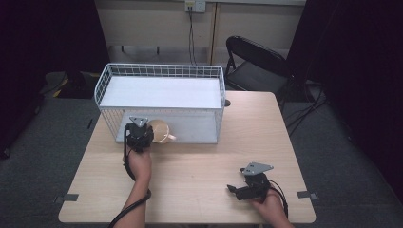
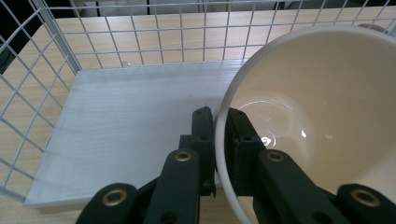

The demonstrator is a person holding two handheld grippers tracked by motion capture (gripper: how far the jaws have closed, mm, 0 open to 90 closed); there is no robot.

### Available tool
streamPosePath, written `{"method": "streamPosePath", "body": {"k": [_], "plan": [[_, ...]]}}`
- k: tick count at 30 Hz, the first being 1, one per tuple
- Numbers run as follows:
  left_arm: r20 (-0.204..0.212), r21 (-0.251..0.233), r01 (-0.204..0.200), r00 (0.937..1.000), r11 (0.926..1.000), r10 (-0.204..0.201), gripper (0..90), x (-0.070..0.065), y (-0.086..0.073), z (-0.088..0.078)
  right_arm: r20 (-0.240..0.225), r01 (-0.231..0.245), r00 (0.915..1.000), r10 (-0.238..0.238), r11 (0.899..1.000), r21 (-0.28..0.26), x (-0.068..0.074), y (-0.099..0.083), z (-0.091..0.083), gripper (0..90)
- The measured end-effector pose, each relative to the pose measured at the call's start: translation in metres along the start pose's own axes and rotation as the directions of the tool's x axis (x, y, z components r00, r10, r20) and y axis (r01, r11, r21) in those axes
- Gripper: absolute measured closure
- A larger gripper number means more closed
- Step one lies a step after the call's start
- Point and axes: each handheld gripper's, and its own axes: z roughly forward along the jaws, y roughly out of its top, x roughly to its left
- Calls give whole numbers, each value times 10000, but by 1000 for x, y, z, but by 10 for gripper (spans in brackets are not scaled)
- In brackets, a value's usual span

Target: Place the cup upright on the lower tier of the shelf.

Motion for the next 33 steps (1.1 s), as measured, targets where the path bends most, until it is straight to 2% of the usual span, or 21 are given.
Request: {"method": "streamPosePath", "body": {"k": [9,14,21,23,27,30,31,33], "plan": [[-236,-103,248,9994,9996,-250,834,0,1,6,1,2,10000,-2,10000,-1,0,0,0,149],[-324,-50,188,9993,9998,-189,833,-1,2,8,1,0,10000,0,10000,0,0,0,0,149],[-398,-16,418,9983,9991,-418,831,-3,1,13,1,1,10000,-1,10000,0,0,0,0,149],[-452,-1,379,9983,9993,-379,828,-4,1,14,1,2,10000,-2,10000,-1,0,0,0,149],[-529,-210,524,9972,9984,-534,817,-4,2,14,1,2,10000,-2,10000,0,0,0,0,149],[-557,-322,467,9973,9984,-484,801,-6,2,13,1,2,10000,-2,10000,1,0,0,0,149],[-464,-528,579,9971,9969,-604,794,-7,3,12,-6,0,10000,0,10000,-4,0,0,0,150],[-464,-597,446,9978,9972,-474,771,-9,5,11,1,1,10000,-1,10000,0,0,0,0,149]]}}
